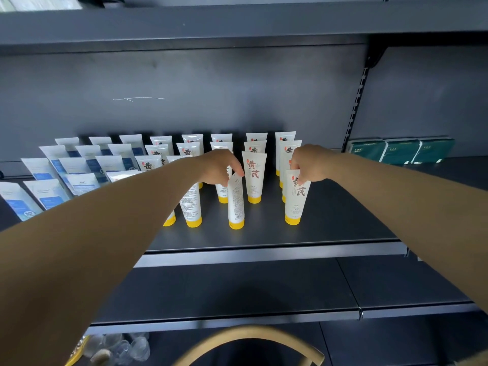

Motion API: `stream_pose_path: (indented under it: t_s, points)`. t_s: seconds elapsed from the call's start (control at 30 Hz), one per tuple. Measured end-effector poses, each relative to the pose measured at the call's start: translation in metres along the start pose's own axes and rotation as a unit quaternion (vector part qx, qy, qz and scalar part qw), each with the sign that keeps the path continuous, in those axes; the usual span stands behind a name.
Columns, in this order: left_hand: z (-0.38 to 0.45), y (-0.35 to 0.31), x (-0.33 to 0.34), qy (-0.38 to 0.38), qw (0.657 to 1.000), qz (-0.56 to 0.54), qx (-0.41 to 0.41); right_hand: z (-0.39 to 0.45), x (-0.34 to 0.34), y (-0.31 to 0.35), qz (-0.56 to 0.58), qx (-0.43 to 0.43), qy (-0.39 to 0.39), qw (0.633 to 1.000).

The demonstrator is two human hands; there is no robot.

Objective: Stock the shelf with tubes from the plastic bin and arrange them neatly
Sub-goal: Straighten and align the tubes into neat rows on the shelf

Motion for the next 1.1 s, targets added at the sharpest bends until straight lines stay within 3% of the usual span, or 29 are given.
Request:
stream_pose_path:
  t_s: [0.17, 0.57, 1.1]
  points:
    - [0.001, -0.002, 0.005, -0.026, 1.000, 0.008, 0.002, 0.000, 0.001, -0.001, 0.004, 0.000, -0.004, 1.000]
    - [0.014, -0.017, 0.027, -0.121, 0.986, -0.103, -0.040, 0.000, 0.002, -0.008, 0.046, -0.017, 0.012, 0.999]
    - [0.027, -0.027, 0.029, -0.120, 0.984, -0.128, -0.045, 0.003, 0.001, -0.012, 0.085, -0.021, 0.015, 0.996]
Point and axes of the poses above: each hand's wrist, its own z-axis towards the middle knuckle, its own x-axis out of the palm, y = z × x, the point moved 3 cm from there along z, towards the middle knuckle, and after that the axes turned 6 degrees about -x, right-handed, at the moved point
